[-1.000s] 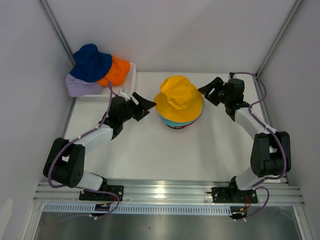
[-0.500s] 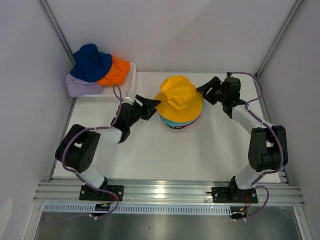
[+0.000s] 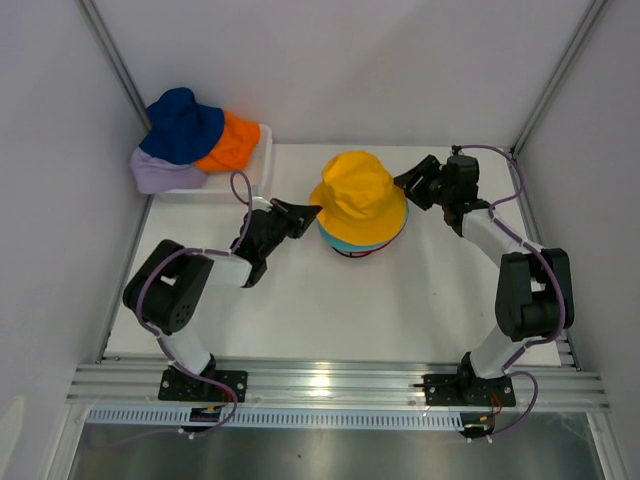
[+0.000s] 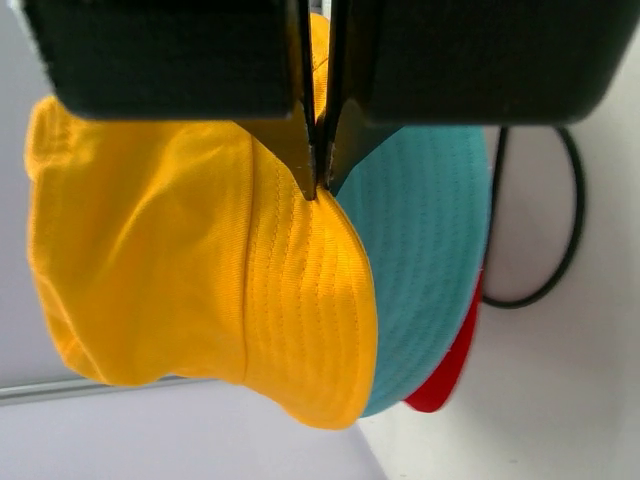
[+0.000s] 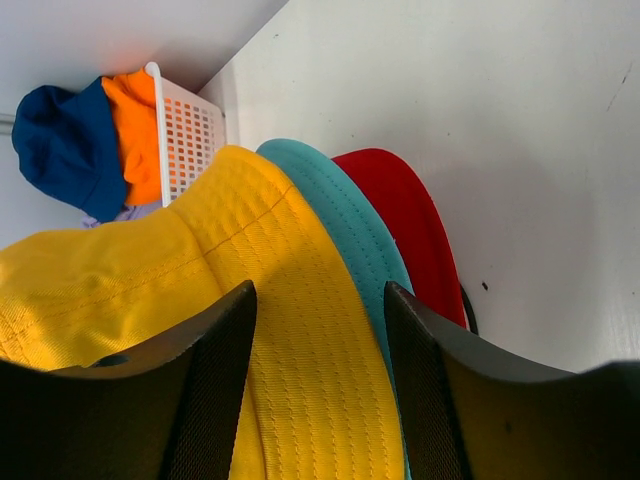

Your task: Stack the hats

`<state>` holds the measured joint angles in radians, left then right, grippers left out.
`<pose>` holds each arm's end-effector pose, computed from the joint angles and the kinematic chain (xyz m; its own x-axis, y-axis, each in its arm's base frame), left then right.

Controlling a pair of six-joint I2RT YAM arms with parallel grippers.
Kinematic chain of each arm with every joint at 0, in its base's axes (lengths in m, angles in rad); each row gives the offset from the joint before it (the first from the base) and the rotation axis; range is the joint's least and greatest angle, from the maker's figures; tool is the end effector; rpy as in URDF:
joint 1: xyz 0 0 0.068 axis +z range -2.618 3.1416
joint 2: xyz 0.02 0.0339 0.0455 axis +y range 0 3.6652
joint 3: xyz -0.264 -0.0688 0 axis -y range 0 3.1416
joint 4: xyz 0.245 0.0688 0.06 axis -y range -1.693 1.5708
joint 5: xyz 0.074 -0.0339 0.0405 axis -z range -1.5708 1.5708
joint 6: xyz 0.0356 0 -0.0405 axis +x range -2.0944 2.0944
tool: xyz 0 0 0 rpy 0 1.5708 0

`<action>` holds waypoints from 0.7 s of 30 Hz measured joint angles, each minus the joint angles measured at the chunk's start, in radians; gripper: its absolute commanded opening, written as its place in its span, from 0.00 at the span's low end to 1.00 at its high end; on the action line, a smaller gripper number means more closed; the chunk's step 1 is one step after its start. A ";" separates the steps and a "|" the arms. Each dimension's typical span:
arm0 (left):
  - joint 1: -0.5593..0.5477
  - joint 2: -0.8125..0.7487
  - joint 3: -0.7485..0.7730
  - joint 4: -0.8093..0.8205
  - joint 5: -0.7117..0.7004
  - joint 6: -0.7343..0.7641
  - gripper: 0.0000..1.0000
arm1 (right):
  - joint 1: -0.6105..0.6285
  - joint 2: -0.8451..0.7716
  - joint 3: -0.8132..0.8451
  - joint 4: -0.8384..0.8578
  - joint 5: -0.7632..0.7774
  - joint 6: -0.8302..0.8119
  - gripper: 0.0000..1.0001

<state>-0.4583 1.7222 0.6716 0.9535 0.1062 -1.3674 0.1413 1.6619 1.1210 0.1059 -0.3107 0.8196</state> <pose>0.3055 -0.1549 0.1811 -0.5411 -0.8190 -0.1910 0.0228 0.2127 -0.9768 0.3774 0.0647 0.2562 -0.5834 0.6199 -0.5248 0.0261 0.6601 0.7507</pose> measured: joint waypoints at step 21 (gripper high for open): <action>-0.058 0.026 0.072 -0.258 -0.078 0.053 0.01 | 0.008 0.013 -0.029 0.027 0.001 0.002 0.00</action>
<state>-0.5163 1.7485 0.7433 0.6952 0.0284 -1.3140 0.1493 1.6749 1.0916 0.1333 -0.3096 0.8215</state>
